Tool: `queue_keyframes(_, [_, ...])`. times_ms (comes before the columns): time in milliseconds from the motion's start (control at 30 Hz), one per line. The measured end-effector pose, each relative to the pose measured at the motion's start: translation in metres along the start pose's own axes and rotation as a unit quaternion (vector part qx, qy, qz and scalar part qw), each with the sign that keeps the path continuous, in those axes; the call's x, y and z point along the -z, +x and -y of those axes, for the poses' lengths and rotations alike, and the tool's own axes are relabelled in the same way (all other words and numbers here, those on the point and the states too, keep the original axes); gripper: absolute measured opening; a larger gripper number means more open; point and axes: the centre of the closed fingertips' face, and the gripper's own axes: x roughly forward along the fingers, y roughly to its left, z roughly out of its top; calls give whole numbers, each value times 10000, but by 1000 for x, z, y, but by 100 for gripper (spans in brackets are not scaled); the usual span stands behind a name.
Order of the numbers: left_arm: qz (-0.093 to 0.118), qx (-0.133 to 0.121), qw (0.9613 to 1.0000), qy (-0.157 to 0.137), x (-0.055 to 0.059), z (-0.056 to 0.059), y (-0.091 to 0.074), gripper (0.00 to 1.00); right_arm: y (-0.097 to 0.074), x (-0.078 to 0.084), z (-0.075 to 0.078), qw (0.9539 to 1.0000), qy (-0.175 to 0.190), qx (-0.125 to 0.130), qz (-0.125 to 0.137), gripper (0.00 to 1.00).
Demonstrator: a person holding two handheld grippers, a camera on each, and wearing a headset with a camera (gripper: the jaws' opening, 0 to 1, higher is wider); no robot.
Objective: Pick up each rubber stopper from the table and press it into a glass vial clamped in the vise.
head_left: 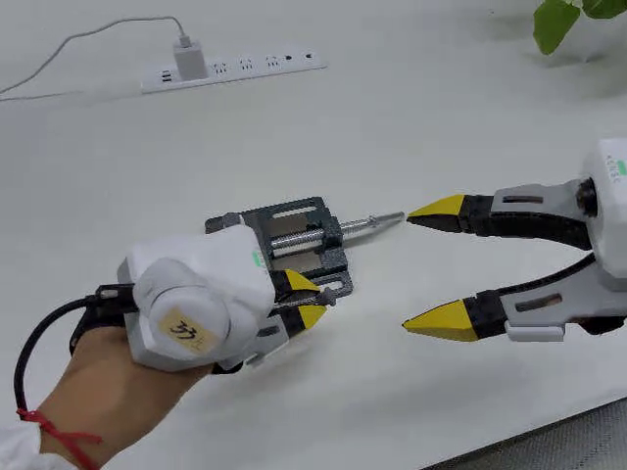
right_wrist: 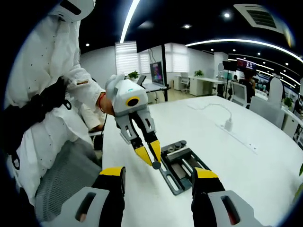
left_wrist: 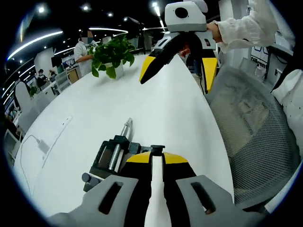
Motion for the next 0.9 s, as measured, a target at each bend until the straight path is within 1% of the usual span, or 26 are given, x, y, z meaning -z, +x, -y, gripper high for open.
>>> queue_keyframes(67, [81,-92,9999,13,-8,-1,-13,4,4,-15,-3,9999,-61,-107,71,48])
queue_keyframes(100, [155,-153,9998,-2,-14,-2,-21,4,6,-24,-5,9998,-97,-168,101,45])
queue_keyframes(200, [264,-267,9993,11,-24,-2,-38,4,12,-43,-11,9992,-167,-359,113,38])
queue_keyframes(267, [361,-328,9988,8,-32,0,-48,4,16,-57,-17,9980,-313,-514,185,34])
queue_keyframes(333, [464,-407,9981,16,-39,1,-58,4,20,-66,-23,9971,-371,-659,123,30])
queue_keyframes(400, [598,-440,9972,-67,-46,3,-65,4,23,-71,-29,9952,-547,-808,62,26])
queue_keyframes(433, [626,-474,9969,-89,-48,4,-70,4,25,-75,-31,9943,-628,-857,25,25])
queue_keyframes(500, [688,-544,9961,-73,-52,6,-78,4,29,-79,-38,9918,-805,-992,-63,23])
queue_keyframes(600, [758,-623,9952,-37,-56,11,-88,4,34,-86,-47,9892,-919,-1133,-142,20])
queue_keyframes(667, [809,-665,9945,-22,-58,14,-95,4,37,-88,-53,9865,-1004,-1276,-202,18])
queue_keyframes(733, [901,-699,9934,-77,-62,16,-101,4,39,-89,-59,9845,-1071,-1365,-263,17])
queue_keyframes(767, [980,-700,9926,-127,-65,18,-104,4,38,-86,-56,9832,-1107,-1421,-286,15])
queue_keyframes(900, [990,-775,9921,-56,-65,22,-112,4,42,-92,-65,9807,-1200,-1506,-323,13])
